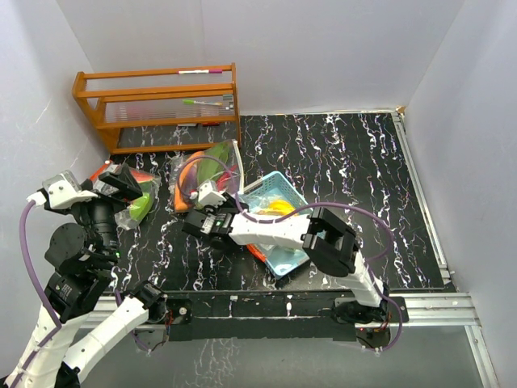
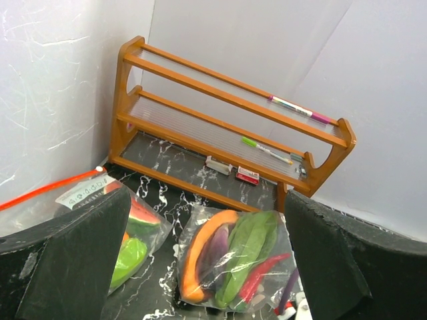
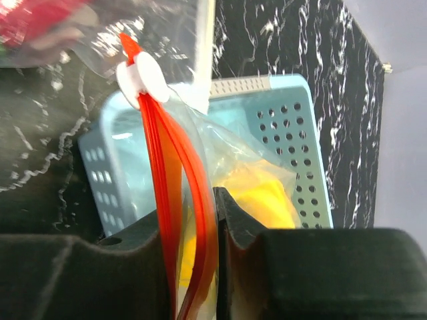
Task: Place the food in the zip-top bag and seal the zipper
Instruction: Zip the zipper food storage bag.
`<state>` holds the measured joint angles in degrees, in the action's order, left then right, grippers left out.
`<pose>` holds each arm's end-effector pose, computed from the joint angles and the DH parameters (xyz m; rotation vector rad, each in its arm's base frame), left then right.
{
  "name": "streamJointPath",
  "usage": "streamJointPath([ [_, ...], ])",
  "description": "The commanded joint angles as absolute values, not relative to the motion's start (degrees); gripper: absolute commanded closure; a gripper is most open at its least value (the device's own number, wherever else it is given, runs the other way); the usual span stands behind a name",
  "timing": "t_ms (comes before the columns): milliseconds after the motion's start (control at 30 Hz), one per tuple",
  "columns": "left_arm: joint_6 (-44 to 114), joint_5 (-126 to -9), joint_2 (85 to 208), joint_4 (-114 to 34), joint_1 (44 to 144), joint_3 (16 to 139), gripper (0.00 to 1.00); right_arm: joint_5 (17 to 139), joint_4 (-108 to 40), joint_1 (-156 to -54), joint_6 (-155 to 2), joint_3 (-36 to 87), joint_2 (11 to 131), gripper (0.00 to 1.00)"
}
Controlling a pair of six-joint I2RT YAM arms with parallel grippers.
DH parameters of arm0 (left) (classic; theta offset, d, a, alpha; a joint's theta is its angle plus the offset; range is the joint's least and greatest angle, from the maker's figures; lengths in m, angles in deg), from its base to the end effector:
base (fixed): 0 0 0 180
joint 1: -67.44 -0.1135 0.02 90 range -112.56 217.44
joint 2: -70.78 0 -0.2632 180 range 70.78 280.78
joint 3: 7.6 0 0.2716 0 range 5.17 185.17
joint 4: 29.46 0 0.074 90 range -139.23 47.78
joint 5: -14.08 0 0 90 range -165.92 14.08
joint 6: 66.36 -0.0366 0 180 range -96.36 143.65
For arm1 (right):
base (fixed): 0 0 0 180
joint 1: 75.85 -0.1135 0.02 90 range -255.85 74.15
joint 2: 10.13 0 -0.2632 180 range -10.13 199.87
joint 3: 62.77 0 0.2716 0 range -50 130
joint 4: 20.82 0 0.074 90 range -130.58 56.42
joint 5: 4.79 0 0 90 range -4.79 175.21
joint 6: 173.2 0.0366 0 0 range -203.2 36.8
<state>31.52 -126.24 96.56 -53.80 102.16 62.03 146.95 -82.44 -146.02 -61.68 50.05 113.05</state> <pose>0.0741 -0.0171 0.4486 -0.4682 1.2730 -0.0864 0.1862 0.4213 0.1981 -0.6802 1.9854 -0.6323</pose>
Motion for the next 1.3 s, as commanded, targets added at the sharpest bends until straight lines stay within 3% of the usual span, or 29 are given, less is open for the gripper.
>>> streamJointPath([
  [0, 30.76, -125.36, 96.16, -52.97, 102.34, 62.25, 0.03, 146.16, -74.56, -144.13, -65.38, 43.75, 103.11, 0.84],
  [133, 30.17, -124.13, 96.33, -52.2, 102.34, 62.53, 0.03, 135.84, -64.02, -142.84, -72.55, 36.07, 91.04, 0.92],
  [400, 29.73, -116.35, 99.55, -52.55, 102.34, 62.74, 0.05, 103.31, -53.3, -132.73, -78.35, 23.14, 66.95, 0.92],
  [567, 26.25, -94.58, 99.19, -46.6, 102.34, 56.94, 0.08, 96.64, -49.3, -129.88, -81.55, 16.71, 57.54, 0.92],
  [667, 27.07, -78.05, 103.35, -45.7, 102.4, 56.25, 0.04, 95.14, -49.23, -129.56, -83.01, 15.26, 56.1, 0.92],
  [833, 27.87, -63.4, 110.53, -42.43, 102.38, 55.6, 0.04, 91.84, -48.41, -129.44, -84.12, 13.77, 54.85, 0.92],
  [967, 29.98, -56.07, 110.89, -30.67, 102.3, 49.94, 0.26, 92.18, -47.22, -129.41, -85.66, 12.31, 52.72, 0.92],
  [1133, 32.1, -51.01, 111.37, -16.63, 102.25, 43.04, 0.3, 87.5, -46.77, -129.37, -86.54, 12.47, 51.19, 0.92],
  [1233, 34.42, -49.54, 111.63, -4.6, 102.25, 37.63, 0.47, 84.62, -47.07, -129.35, -87.21, 12.49, 50.73, 0.92],
  [1267, 35.23, -49.43, 112.35, -2.5, 102.25, 36.7, 0.46, 84.15, -47.11, -129.35, -87.46, 12.41, 50.58, 0.92],
])
